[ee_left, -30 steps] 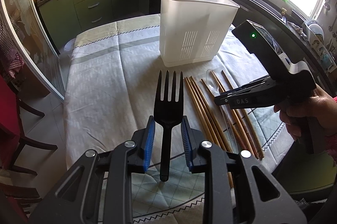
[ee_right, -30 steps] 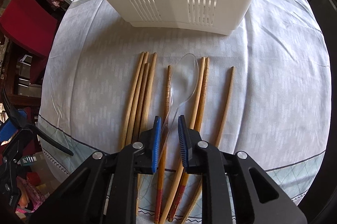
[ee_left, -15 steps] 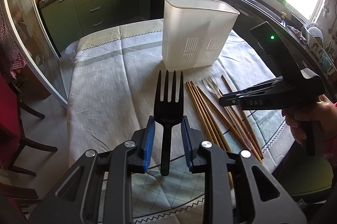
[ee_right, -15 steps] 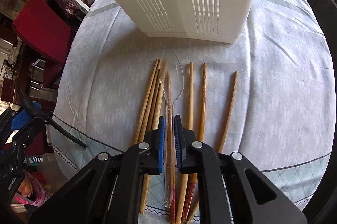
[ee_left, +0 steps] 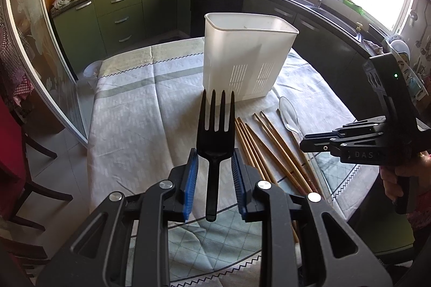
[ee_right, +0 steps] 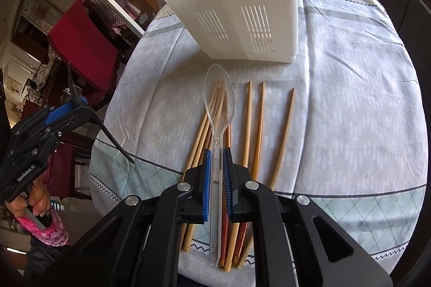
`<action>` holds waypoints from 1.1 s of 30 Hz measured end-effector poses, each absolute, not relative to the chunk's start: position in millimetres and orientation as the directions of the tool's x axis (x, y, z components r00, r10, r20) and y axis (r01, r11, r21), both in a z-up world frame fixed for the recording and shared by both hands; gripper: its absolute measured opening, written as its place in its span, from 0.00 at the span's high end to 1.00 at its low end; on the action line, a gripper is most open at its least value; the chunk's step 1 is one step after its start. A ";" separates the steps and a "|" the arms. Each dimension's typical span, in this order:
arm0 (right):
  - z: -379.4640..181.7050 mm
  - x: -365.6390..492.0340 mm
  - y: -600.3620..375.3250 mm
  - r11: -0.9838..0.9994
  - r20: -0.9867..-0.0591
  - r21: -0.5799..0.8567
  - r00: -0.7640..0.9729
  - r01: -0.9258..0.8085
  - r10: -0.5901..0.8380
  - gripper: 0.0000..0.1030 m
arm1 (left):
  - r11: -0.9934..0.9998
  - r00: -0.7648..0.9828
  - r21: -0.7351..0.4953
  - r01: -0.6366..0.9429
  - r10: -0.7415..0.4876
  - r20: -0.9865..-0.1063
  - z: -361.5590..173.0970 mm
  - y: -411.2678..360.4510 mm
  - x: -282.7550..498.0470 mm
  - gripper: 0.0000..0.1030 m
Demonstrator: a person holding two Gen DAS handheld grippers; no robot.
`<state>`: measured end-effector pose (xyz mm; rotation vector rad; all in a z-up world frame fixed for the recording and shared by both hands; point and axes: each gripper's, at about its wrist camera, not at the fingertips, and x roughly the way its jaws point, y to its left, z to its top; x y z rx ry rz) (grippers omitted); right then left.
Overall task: Organize utensils
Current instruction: 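Drop the fork into the white holder with the left tool while the right tool drops the spoon in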
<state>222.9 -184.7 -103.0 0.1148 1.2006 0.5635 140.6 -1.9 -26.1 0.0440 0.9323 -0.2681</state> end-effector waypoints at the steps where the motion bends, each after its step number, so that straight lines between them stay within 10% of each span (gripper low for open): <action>1: -101.5 220.9 -185.1 0.856 -0.845 0.374 0.249 -0.357 0.473 0.91 | 0.965 0.568 -0.078 0.249 -0.210 -0.796 -24.4 -2.7 140.3 0.76; 33: -47.7 192.4 -276.2 0.760 -0.646 0.497 0.406 -0.420 0.647 0.91 | 0.973 0.834 -0.038 0.228 -0.215 -0.508 95.2 -72.0 266.9 0.76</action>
